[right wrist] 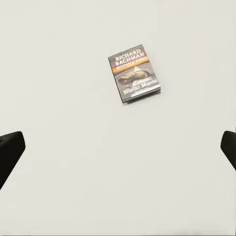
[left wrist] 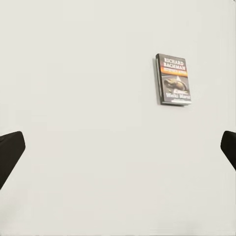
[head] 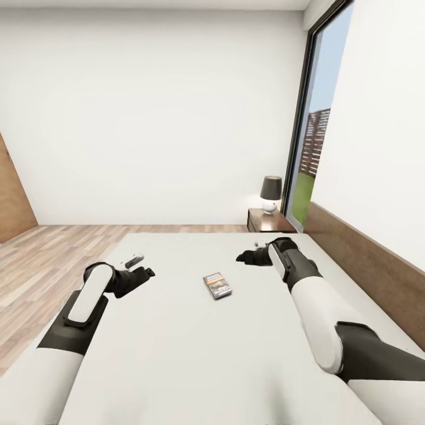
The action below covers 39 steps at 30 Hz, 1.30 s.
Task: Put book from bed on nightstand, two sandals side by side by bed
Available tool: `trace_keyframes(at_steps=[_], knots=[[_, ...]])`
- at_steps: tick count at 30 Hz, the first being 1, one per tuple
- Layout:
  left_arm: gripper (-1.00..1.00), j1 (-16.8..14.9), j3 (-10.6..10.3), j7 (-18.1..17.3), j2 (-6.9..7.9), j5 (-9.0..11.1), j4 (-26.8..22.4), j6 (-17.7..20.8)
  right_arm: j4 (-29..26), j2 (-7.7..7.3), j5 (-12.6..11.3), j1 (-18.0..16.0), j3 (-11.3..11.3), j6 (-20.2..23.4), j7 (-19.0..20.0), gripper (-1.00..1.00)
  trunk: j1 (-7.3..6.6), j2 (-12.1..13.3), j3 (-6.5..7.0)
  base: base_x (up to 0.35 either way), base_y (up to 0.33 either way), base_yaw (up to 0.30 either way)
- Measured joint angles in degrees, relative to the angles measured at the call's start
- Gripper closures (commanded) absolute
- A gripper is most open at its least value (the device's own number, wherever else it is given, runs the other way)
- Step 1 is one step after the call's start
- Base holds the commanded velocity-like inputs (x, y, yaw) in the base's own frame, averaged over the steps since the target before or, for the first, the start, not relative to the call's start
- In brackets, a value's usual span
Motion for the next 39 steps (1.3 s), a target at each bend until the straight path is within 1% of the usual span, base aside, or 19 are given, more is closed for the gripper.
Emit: trace_keyframes(at_steps=[1,3,5,6,9,10,11,15,18,20,23,25,28,29,31,32,39], knots=[[-1.00,-0.01,0.00,0.00,0.00,0.00,-0.01,0.01,0.11,0.00,0.04,-0.05,0.00,-0.01,0.00,-1.00,0.00,0.00,-0.09,0.000,0.000,0.000],[-1.00,-0.63,0.19,0.25,0.14,-0.05,-0.10,0.14,5.33,0.09,-0.15,-2.15,-0.08,-1.66,-0.16,-1.00,0.00,0.00,-0.27,0.000,0.000,0.000],[-1.00,-0.97,0.73,0.93,0.51,-0.04,0.01,0.26,8.92,0.15,-0.48,-3.49,-0.19,-4.69,-0.46,-1.00,0.00,0.00,-0.44,0.000,0.000,0.000],[-1.00,-0.98,0.74,0.94,0.52,-0.01,0.02,0.24,8.97,0.15,-0.47,-3.51,-0.19,-4.75,-0.47,-1.00,0.00,0.00,-0.53,0.000,0.000,0.000],[-1.00,-1.10,2.20,1.63,1.29,0.28,0.15,0.30,12.20,0.21,-1.18,-4.61,-0.27,-9.23,-1.63,-1.00,0.00,0.00,-0.80,0.000,0.000,0.000],[-1.00,-1.10,2.21,1.64,1.29,0.32,0.15,0.29,12.22,0.21,-1.19,-4.62,-0.27,-9.28,-1.65,-1.00,0.00,0.00,-0.89,0.000,0.000,0.000],[-1.00,-1.08,2.65,1.82,1.41,0.28,0.16,0.29,12.89,0.24,-1.48,-4.84,-0.28,-10.40,-2.40,-1.00,0.00,0.00,-0.98,0.000,0.000,0.000],[-1.00,-0.99,3.58,2.30,1.55,0.38,-0.42,0.30,14.17,0.22,-2.74,-5.41,-0.39,-13.29,-7.07,-1.00,0.00,0.00,-1.33,0.000,0.000,0.000],[-1.00,-0.92,3.80,2.43,1.48,0.46,-1.44,0.33,14.55,0.16,-3.99,-5.71,-0.26,-14.29,-10.16,-1.00,0.00,0.00,-1.60,0.000,0.000,0.000],[-1.00,-0.89,3.80,2.46,1.46,0.45,-1.76,0.35,14.61,0.16,-4.41,-5.83,-0.22,-14.50,-10.84,-1.00,0.00,0.00,-1.78,0.000,0.000,0.000],[-1.00,-0.82,3.29,2.43,1.38,0.43,-2.27,0.50,14.65,0.14,-5.34,-6.06,-0.15,-14.91,-12.10,-1.00,0.00,0.00,-2.05,0.000,0.000,0.000],[-1.00,-0.80,2.93,2.41,1.36,0.39,-2.38,0.72,14.60,0.14,-5.54,-6.06,-0.11,-15.05,-12.38,-1.00,0.00,0.00,-2.22,0.000,0.000,0.000],[-1.00,-0.77,1.26,2.34,1.36,0.45,-2.79,2.17,14.42,0.15,-5.93,-5.93,-0.05,-15.59,-12.90,-1.00,0.00,0.00,-2.49,0.000,0.000,0.000],[-1.00,-0.77,1.24,2.34,1.36,0.42,-2.80,2.20,14.42,0.15,-5.94,-5.92,-0.05,-15.60,-12.90,-1.00,0.00,0.00,-2.58,0.000,0.000,0.000],[-1.00,-0.76,0.03,2.23,1.35,0.47,-2.87,3.47,14.32,0.15,-6.08,-5.87,-0.01,-16.16,-13.10,-1.00,0.00,0.00,-2.76,0.000,0.000,0.000],[-1.00,-0.75,-1.31,2.11,1.41,0.58,-2.97,5.04,14.23,0.14,-6.24,-5.78,0.05,-16.99,-13.25,-1.00,0.00,0.00,-2.85,0.000,0.000,0.000],[-1.00,0.24,-2.02,2.17,1.62,-0.03,-2.59,5.81,14.17,0.15,-6.34,-5.70,0.08,-17.54,-13.01,-1.00,0.00,0.00,-3.47,0.000,0.000,0.000]])
